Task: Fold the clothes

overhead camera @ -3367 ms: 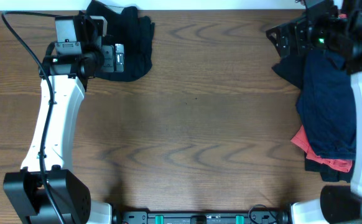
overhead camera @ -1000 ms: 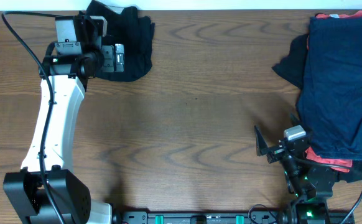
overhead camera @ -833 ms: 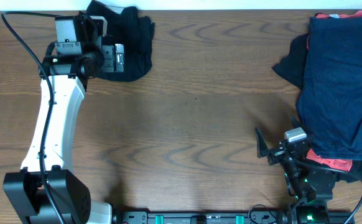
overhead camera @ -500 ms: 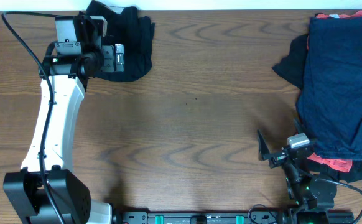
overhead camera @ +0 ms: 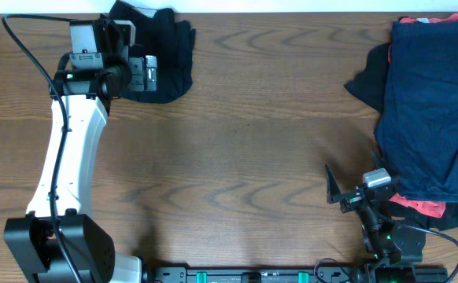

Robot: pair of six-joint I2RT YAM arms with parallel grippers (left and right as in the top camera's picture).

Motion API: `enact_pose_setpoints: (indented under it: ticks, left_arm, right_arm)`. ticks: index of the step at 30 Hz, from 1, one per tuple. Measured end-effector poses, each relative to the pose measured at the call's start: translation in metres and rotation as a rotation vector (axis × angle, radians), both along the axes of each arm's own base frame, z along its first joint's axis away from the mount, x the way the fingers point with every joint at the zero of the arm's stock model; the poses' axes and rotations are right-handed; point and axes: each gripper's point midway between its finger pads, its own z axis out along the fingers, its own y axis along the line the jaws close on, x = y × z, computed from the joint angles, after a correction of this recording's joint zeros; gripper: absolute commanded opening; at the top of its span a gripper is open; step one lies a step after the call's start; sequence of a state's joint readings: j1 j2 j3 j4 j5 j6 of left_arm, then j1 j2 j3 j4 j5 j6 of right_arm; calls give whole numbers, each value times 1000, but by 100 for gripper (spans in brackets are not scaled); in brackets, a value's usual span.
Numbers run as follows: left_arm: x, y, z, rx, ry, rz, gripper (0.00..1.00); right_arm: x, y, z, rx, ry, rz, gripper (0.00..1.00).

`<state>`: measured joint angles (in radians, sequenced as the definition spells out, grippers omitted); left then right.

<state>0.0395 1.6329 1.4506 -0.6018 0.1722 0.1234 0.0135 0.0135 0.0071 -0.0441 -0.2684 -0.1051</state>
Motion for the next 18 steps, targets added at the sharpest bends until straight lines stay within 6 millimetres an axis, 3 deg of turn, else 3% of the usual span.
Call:
enact_pose_setpoints:
  ticks: [18]
  left_arm:
    - [-1, 0, -1, 0, 5, 0, 98]
  right_arm:
    - [0, 0, 0, 0, 0, 0, 99]
